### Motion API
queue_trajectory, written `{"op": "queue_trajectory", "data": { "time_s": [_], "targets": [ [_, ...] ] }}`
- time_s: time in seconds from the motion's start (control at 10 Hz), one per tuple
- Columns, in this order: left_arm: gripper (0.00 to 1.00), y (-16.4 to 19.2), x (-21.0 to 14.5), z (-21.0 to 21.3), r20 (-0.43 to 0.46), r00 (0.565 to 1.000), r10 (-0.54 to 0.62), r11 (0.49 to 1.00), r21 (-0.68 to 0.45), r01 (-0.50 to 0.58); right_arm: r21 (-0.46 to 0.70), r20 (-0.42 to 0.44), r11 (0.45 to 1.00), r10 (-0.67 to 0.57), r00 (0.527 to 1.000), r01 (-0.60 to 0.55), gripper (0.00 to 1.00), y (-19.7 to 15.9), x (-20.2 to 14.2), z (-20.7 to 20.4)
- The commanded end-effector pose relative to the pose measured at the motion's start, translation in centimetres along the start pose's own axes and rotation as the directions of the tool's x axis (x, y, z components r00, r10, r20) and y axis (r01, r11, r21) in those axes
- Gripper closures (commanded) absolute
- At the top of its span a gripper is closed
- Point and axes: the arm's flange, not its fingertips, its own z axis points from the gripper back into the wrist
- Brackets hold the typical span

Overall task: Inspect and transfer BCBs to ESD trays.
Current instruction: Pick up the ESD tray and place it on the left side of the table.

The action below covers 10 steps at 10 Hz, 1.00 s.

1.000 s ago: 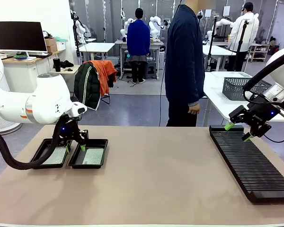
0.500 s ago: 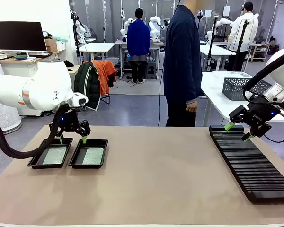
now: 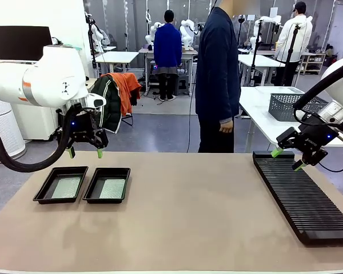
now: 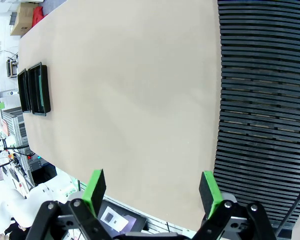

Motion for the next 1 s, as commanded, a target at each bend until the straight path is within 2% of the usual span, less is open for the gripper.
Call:
{"op": "queue_trajectory", "data": {
  "time_s": [0.0,0.1,0.9],
  "targets": [
    [0.00,-0.49,0.32,0.34,-0.024,1.000,0.005,1.000,0.023,-0.005,-0.021,0.007,1.000,-0.011,1.000,0.012,0.00,0.06,-0.07,0.09],
    [0.00,0.00,0.00,0.00,0.000,1.000,0.000,1.000,0.000,0.000,-0.021,0.007,1.000,-0.011,1.000,0.012,0.00,0.06,-0.07,0.09],
    [0.00,0.00,0.00,0.00,0.000,1.000,0.000,1.000,0.000,0.000,-0.021,0.007,1.000,-0.011,1.000,0.012,0.00,0.06,-0.07,0.09]
  ]
}}
